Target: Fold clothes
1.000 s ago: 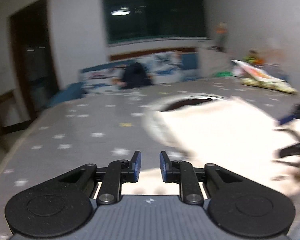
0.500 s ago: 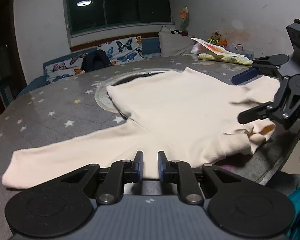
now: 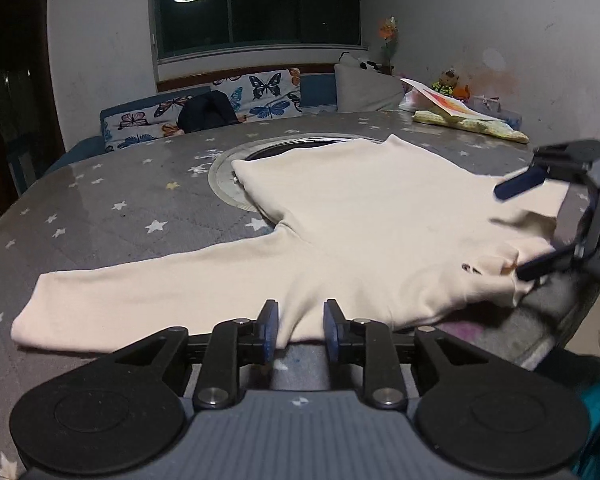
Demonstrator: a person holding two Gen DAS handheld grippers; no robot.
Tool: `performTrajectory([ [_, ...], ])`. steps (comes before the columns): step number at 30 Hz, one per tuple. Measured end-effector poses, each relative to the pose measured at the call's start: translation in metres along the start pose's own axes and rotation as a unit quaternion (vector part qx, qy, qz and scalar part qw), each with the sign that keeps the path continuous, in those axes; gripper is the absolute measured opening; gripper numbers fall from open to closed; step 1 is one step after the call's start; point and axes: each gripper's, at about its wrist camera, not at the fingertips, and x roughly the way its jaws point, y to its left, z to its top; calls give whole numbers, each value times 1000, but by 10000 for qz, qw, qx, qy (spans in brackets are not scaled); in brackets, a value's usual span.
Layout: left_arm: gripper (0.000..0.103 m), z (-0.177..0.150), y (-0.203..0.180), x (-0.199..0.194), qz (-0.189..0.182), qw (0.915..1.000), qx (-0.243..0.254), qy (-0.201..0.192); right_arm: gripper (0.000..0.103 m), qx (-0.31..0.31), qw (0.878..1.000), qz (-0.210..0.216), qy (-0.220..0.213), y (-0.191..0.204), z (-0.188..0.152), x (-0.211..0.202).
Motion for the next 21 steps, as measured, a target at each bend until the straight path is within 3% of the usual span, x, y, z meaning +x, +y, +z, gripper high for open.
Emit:
performTrajectory([
  [7, 31, 10, -8, -9, 170, 9996, 41, -209, 103, 560, 9979, -338, -23, -17, -11, -12],
  [12, 31, 23, -29, -11, -131, 9984, 339, -436, 103, 334, 9980, -437, 325, -13, -22, -7],
  [16, 31, 39, -47, -6, -543, 9956, 329, -691, 103, 423, 9976, -515, 206, -13, -24, -18],
  [21, 33, 44, -76, 18, -1069, 9913, 594, -481, 103, 909, 9937, -594, 270, -25, -34, -23],
])
